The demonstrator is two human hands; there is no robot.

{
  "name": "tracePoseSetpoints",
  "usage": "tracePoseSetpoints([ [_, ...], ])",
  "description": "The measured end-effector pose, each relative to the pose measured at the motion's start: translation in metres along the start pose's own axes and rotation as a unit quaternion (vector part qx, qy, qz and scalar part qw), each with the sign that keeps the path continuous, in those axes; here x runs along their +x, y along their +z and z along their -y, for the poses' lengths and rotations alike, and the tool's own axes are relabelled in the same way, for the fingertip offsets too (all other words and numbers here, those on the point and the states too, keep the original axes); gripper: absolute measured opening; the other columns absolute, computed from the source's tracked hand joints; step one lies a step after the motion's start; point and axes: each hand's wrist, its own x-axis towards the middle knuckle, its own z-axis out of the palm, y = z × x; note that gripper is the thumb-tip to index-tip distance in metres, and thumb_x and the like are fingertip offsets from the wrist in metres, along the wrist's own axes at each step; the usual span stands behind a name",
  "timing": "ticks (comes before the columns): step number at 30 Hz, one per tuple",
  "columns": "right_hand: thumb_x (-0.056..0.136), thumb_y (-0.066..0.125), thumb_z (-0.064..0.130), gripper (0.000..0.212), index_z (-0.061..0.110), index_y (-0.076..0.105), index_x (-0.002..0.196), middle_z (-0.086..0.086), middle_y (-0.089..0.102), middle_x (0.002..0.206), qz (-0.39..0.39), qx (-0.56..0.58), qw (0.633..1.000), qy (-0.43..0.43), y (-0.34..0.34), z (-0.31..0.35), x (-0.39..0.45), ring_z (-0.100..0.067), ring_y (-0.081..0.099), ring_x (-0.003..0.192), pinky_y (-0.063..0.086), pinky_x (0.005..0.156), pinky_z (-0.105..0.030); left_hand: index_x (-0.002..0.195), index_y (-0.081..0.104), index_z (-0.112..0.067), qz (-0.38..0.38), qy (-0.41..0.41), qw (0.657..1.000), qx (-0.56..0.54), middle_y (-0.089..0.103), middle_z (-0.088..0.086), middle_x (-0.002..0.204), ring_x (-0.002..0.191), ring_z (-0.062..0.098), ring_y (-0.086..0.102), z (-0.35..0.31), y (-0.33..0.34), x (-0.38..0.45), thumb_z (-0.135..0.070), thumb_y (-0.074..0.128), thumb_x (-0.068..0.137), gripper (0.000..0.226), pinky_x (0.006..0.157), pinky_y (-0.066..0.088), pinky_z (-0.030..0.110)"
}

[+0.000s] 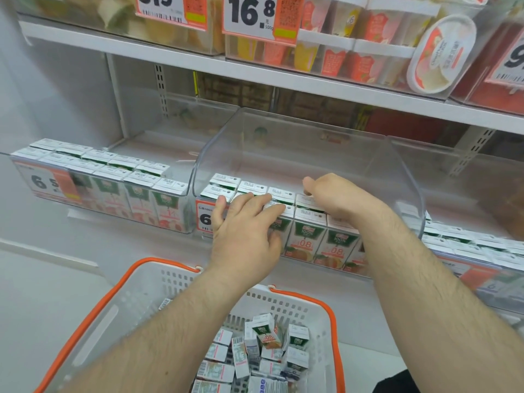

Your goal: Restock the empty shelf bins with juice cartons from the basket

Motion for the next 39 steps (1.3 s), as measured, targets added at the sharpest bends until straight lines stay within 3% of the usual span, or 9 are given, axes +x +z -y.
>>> tracePoseSetpoints([
  [4, 0.105, 0.018, 0.044, 0.055, 0.015, 0.048, 0.141, -0.010, 0.047, 0.147, 0.002, -0.060, 0.998, -0.019, 0.004, -0.002, -0.009, -0.030, 0.045, 0.131, 0.035, 0.106, -0.042, 0.133, 0.055, -0.036, 0.007, 0.015, 1.000, -0.017, 0.038, -0.014, 0.151, 0.144, 0.012, 0.021, 0.004, -0.003, -0.001, -0.026, 0.058, 0.085, 0.050, 0.112, -0.012, 0.032],
  [7, 0.100, 0.027, 0.041, 0.044, 0.013, 0.059, 0.092, -0.012, 0.063, 0.103, -0.195, -0.089, 0.972, -0.099, 0.014, -0.004, -0.014, -0.031, 0.056, 0.096, 0.047, 0.084, -0.040, 0.114, 0.068, -0.025, -0.093, 0.030, 0.993, -0.067, 0.058, -0.003, 0.135, 0.132, 0.019, 0.043, 0.014, -0.008, -0.010, -0.020, 0.059, 0.070, 0.045, 0.109, 0.014, 0.036],
  [10, 0.092, 0.043, 0.028, 0.031, 0.012, 0.053, 0.068, -0.007, 0.056, 0.072, -0.360, -0.059, 0.886, -0.285, 0.038, 0.006, -0.038, -0.028, 0.051, 0.073, 0.036, 0.065, -0.034, 0.099, 0.070, -0.021, -0.171, 0.038, 0.981, -0.078, 0.063, -0.004, 0.111, 0.108, 0.015, 0.049, 0.027, -0.009, -0.030, -0.017, 0.056, 0.069, 0.034, 0.087, 0.021, 0.027],
  [12, 0.086, 0.044, 0.027, 0.030, 0.011, 0.054, 0.063, -0.003, 0.055, 0.063, -0.315, -0.055, 0.867, -0.382, 0.060, 0.010, -0.061, -0.026, 0.051, 0.065, 0.040, 0.060, -0.035, 0.095, 0.070, -0.018, -0.151, 0.033, 0.983, -0.101, 0.062, -0.005, 0.100, 0.098, 0.015, 0.049, 0.038, -0.003, -0.046, -0.019, 0.049, 0.071, 0.031, 0.080, 0.023, 0.026],
  [15, 0.086, 0.046, 0.028, 0.031, 0.012, 0.059, 0.063, 0.001, 0.054, 0.060, -0.158, -0.060, 0.898, -0.407, 0.100, 0.001, -0.083, -0.020, 0.050, 0.060, 0.044, 0.058, -0.033, 0.092, 0.069, -0.015, -0.031, -0.040, 0.986, -0.158, 0.059, -0.008, 0.088, 0.087, 0.018, 0.055, 0.060, 0.016, -0.071, -0.016, 0.048, 0.076, 0.025, 0.077, 0.041, 0.034],
  [22, 0.093, 0.053, 0.022, 0.022, 0.010, 0.072, 0.089, -0.001, 0.071, 0.093, 0.111, -0.086, 0.981, -0.136, 0.166, -0.061, -0.075, -0.018, 0.060, 0.079, 0.047, 0.066, -0.028, 0.104, 0.066, -0.023, 0.226, -0.231, 0.934, -0.153, 0.064, -0.006, 0.101, 0.092, 0.018, 0.060, 0.108, 0.046, -0.124, -0.012, 0.054, 0.092, 0.020, 0.082, 0.051, 0.030],
  [29, 0.097, 0.043, 0.022, 0.035, 0.014, 0.055, 0.065, -0.004, 0.059, 0.076, 0.205, -0.147, 0.967, -0.017, 0.209, -0.104, -0.054, -0.019, 0.053, 0.074, 0.039, 0.058, -0.027, 0.108, 0.066, -0.018, 0.294, -0.231, 0.918, -0.130, 0.062, -0.002, 0.101, 0.088, 0.019, 0.060, 0.113, 0.086, -0.138, -0.010, 0.051, 0.092, 0.023, 0.078, 0.052, 0.029],
  [34, 0.095, 0.044, 0.013, 0.034, 0.012, 0.058, 0.125, -0.011, 0.065, 0.114, 0.234, -0.247, 0.940, -0.039, 0.228, -0.120, -0.048, -0.026, 0.059, 0.095, 0.043, 0.074, -0.029, 0.115, 0.064, -0.020, 0.339, -0.170, 0.920, -0.098, 0.058, -0.001, 0.121, 0.103, 0.017, 0.057, 0.105, 0.133, -0.133, -0.012, 0.055, 0.090, 0.028, 0.087, 0.047, 0.027],
  [39, 0.091, 0.050, 0.011, 0.038, 0.011, 0.054, 0.128, -0.010, 0.065, 0.113, 0.235, -0.365, 0.899, -0.063, 0.252, -0.130, -0.047, -0.028, 0.064, 0.098, 0.049, 0.070, -0.034, 0.129, 0.056, -0.018, 0.356, -0.127, 0.922, -0.087, 0.051, 0.001, 0.133, 0.123, 0.021, 0.045, 0.090, 0.178, -0.121, -0.011, 0.061, 0.086, 0.044, 0.101, 0.043, 0.035],
])
